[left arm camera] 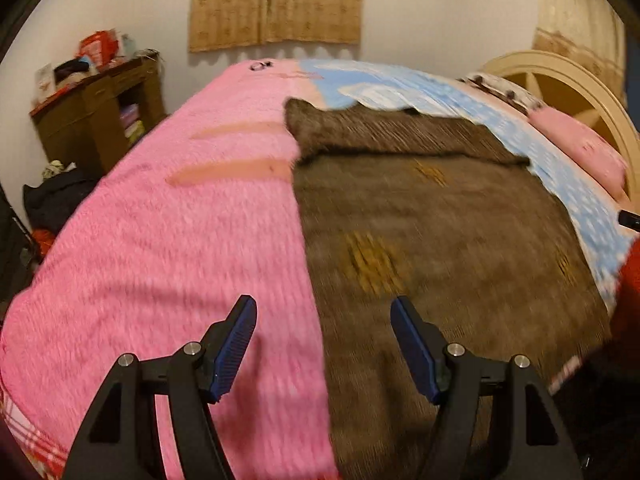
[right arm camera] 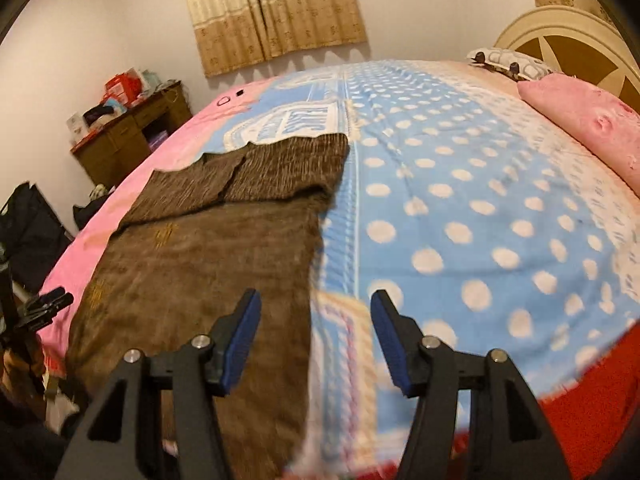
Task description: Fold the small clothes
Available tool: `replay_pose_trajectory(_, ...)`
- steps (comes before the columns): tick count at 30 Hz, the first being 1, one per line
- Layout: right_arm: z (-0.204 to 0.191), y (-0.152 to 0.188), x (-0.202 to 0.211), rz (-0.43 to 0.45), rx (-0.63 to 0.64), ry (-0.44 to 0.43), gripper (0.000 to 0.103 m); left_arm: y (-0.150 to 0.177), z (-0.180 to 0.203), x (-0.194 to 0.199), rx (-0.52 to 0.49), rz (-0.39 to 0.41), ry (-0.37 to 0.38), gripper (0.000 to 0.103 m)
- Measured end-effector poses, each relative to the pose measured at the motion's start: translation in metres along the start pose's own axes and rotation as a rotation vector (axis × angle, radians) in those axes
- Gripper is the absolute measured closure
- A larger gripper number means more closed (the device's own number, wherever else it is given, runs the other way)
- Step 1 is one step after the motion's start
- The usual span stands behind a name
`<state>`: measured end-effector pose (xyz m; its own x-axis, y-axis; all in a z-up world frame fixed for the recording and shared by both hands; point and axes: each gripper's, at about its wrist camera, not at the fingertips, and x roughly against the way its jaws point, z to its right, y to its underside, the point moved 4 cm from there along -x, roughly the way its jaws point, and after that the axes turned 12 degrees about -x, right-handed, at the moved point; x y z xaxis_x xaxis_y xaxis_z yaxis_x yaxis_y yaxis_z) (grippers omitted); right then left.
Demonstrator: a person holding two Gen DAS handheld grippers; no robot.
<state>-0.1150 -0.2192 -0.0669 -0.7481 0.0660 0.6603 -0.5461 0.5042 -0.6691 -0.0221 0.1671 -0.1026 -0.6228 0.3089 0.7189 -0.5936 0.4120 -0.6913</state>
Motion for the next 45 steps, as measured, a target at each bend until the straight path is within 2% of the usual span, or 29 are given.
replay_pose_trajectory(2,0.000,0.016,0.001,-0.019,0.006,-0.006,0.036,0.012,0.007,0.001,0.015,-0.018,0.033,0.033)
replay_pose_trajectory(6,0.000,0.047,-0.010,-0.077,-0.016,-0.019,0.035,0.036,0.022,-0.003,0.060,-0.067,0.119,0.033)
replay_pose_trajectory(10,-0.002,0.071,-0.028,-0.189,-0.062,-0.057,0.035,0.048,0.036,0.002,0.019,-0.042,0.109,0.031)
replay_pose_trajectory(12,0.000,0.077,-0.030,-0.199,-0.069,-0.051,0.035,0.050,0.037,0.002,0.036,-0.044,0.115,0.030)
replay_pose_trajectory(14,0.004,0.084,-0.030,-0.208,-0.088,-0.042,0.029,0.052,0.034,0.004,0.078,-0.037,0.146,0.027)
replay_pose_trajectory(18,0.012,0.098,-0.032,-0.235,-0.134,-0.042,0.029,0.062,0.030,0.005,0.160,-0.021,0.191,0.026)
replay_pose_trajectory(24,0.003,0.111,-0.037,-0.268,-0.103,-0.047,0.029,0.067,0.038,0.009,0.125,-0.050,0.200,0.026)
replay_pose_trajectory(27,-0.009,0.119,-0.040,-0.302,-0.069,-0.089,0.036,0.071,0.040,0.008,0.124,-0.060,0.208,0.026)
replay_pose_trajectory(31,-0.014,0.125,-0.046,-0.304,-0.033,-0.059,0.039,0.071,0.040,0.008,0.142,-0.062,0.244,0.026)
replay_pose_trajectory(33,-0.012,0.125,-0.046,-0.307,-0.042,-0.064,0.045,0.072,0.040,0.008,0.157,-0.066,0.276,0.026)
replay_pose_trajectory(35,-0.011,0.125,-0.046,-0.321,-0.045,-0.078,0.066,0.072,0.040,0.008,0.158,-0.067,0.287,0.026)
replay_pose_trajectory(38,-0.009,0.128,-0.048,-0.335,-0.035,-0.080,0.083,0.074,0.041,0.010,0.168,-0.071,0.321,0.028)
replay_pose_trajectory(40,-0.011,0.129,-0.047,-0.352,-0.042,-0.107,0.088,0.077,0.037,0.011,0.194,-0.074,0.351,0.040)
replay_pose_trajectory(45,-0.015,0.131,-0.047,-0.350,-0.048,-0.116,0.084,0.084,0.025,0.009,0.290,-0.072,0.388,0.044)
